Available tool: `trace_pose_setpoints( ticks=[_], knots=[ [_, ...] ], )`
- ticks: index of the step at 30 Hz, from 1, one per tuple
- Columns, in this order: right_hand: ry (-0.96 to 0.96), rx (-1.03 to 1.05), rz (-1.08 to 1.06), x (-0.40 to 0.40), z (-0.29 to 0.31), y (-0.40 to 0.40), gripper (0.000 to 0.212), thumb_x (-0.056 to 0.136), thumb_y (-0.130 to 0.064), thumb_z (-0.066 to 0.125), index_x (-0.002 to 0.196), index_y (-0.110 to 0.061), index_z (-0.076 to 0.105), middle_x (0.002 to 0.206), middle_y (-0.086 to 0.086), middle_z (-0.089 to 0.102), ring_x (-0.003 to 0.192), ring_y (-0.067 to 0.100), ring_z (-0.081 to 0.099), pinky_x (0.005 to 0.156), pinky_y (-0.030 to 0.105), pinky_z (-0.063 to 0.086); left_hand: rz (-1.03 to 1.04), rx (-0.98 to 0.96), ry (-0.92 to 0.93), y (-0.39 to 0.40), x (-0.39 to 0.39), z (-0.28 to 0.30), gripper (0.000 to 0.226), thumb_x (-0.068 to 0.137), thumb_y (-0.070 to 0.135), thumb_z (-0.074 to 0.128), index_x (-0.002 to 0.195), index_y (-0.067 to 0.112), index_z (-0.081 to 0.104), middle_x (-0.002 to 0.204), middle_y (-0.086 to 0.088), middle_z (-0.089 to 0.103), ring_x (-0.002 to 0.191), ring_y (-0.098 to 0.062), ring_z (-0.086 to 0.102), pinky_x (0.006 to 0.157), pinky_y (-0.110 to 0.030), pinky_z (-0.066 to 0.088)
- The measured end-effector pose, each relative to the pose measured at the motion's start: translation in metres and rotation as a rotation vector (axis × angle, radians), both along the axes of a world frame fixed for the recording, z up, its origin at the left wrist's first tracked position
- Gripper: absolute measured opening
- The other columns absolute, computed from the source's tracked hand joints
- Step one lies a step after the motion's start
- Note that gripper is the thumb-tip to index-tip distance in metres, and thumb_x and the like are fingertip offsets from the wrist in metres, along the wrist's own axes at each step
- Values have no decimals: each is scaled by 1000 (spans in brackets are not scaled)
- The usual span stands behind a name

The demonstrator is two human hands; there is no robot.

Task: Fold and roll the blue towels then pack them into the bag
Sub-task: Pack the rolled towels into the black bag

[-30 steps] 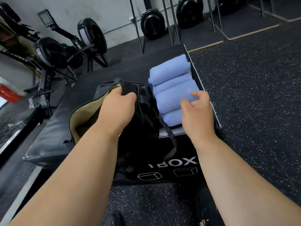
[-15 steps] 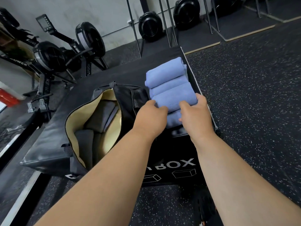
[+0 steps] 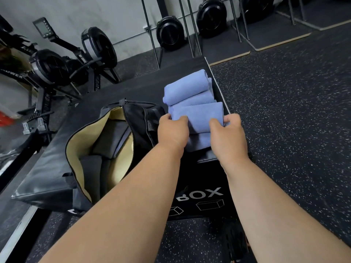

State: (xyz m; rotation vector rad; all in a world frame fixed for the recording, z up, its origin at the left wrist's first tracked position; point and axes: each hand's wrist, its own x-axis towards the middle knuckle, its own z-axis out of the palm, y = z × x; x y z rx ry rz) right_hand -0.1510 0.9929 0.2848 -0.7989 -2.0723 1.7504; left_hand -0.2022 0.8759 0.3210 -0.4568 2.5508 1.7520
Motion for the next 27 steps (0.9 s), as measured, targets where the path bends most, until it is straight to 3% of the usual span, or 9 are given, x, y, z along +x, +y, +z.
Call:
trace_pose_setpoints(
  ticks=[4,7,10,13,16,20,22,24,27],
  knots=[
    [110,-59,-66,0,-2,1,28,86,-45,65,86,-21,51,80,-6,60,71,19,55,71,42,49,18,61,73,-1,7,5,47,84,30,64,130,19,64,111,2,74,94,-16,71,67,-25,51],
    [212,-279,-95,0,4,-2,31,77,-41,70,80,-21,46,74,-5,50,67,15,46,72,52,57,31,136,142,-3,19,14,40,91,22,66,130,23,58,108,9,70,94,-7,70,68,-20,51],
    [275,-567,-26,0,11,-5,28,80,-29,71,91,-19,48,91,4,56,82,16,58,72,46,63,10,184,242,-11,33,31,60,94,12,67,148,27,46,107,14,62,77,12,64,69,-10,52],
    [277,-719,117,1,18,-12,49,73,-26,68,120,-21,55,119,6,67,96,17,68,74,36,58,-1,206,342,-27,44,52,66,93,3,67,153,21,45,107,7,61,70,12,60,66,-4,46],
    [303,-841,335,8,29,-25,58,80,-18,64,137,-27,54,119,1,68,98,15,67,74,31,53,5,264,402,-49,57,74,66,90,2,68,148,25,48,109,5,60,82,5,61,77,-10,49],
    [392,-960,612,24,45,-43,47,91,-12,57,137,-22,60,112,-1,70,91,11,67,68,25,51,2,307,443,-86,71,91,64,77,14,72,137,28,56,115,1,63,103,-10,65,108,-37,54],
    [421,-929,656,27,49,-54,53,86,-12,62,138,-22,61,119,-2,71,100,13,67,74,25,54,18,345,435,-103,77,94,68,77,16,75,141,26,55,114,3,64,112,-16,67,112,-44,51],
    [447,-881,655,29,52,-68,57,82,-14,64,139,-24,61,123,-4,71,107,15,66,84,31,53,60,404,389,-118,83,93,80,77,22,81,149,25,47,125,5,66,122,-18,68,114,-44,50],
    [464,-869,632,34,55,-93,57,84,-15,66,139,-24,57,120,-6,71,105,15,67,76,31,57,28,568,272,-134,95,85,90,86,26,84,159,17,34,135,-1,71,124,-16,69,113,-39,49]
  ],
)
